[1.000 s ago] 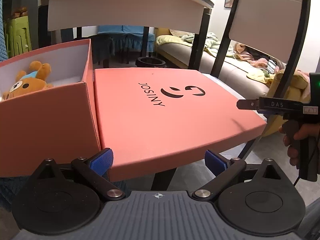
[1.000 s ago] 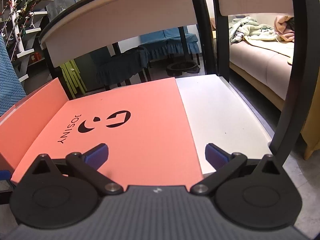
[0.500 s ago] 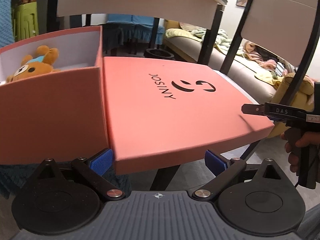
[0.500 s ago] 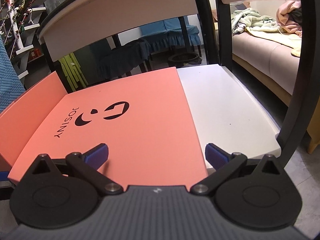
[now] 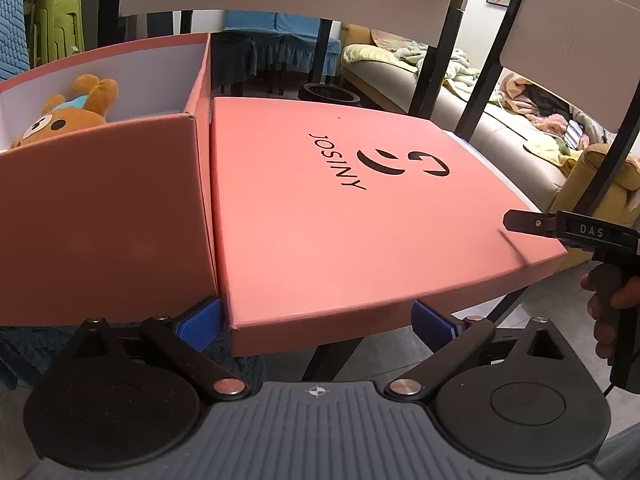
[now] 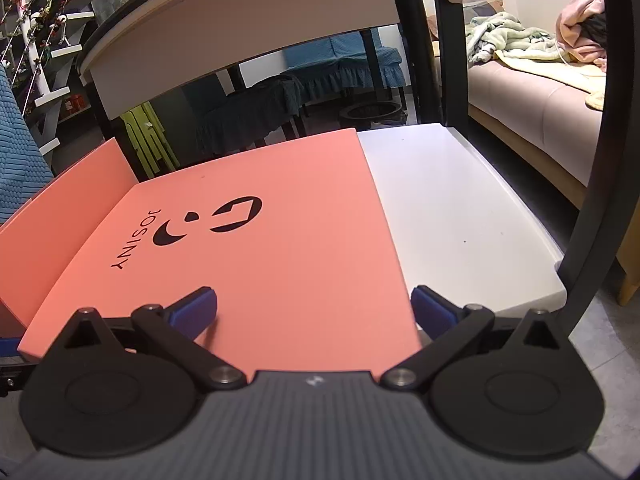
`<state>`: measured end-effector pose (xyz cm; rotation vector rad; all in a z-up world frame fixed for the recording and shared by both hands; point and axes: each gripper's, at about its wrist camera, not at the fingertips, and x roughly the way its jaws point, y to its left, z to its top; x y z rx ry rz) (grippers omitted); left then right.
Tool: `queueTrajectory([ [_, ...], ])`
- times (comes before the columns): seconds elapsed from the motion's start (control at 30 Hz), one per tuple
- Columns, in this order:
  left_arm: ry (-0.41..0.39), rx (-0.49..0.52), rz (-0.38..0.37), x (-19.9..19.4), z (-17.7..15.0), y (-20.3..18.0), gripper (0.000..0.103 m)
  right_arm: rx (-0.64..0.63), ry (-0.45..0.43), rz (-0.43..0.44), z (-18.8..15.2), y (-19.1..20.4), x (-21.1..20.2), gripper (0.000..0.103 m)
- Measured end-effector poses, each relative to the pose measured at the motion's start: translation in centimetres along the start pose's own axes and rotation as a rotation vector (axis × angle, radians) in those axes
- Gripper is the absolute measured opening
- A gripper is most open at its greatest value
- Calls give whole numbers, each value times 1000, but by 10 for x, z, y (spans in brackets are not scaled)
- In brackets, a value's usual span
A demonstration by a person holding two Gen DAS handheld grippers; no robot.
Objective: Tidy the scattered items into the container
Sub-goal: 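Grasp one edge of the pink lid with the right gripper while the left gripper grasps the opposite edge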
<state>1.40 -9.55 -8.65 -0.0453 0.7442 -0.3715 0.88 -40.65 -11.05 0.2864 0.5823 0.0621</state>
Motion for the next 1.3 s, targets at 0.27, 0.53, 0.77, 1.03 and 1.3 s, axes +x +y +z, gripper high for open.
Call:
queueTrajectory([
  [0.27, 7, -22, 4, -8, -5, -3, 101, 3, 16, 16, -3, -4, -11, 103],
  [0.53, -2, -72, 6, -25, -14, -8, 101, -17, 27, 31, -13, -4, -31, 103],
  [0.77, 43, -220, -43, -21, -15, 12, 101, 49, 47, 53, -16, -16, -39, 103],
  [1.03, 28, -449, -154, -17, -4, 66, 101, 277, 73, 113, -17, -56, -24, 103],
  [1.3, 152, -560, -273, 12, -6, 85, 101, 463, 123, 214, -26, -81, -3, 96],
])
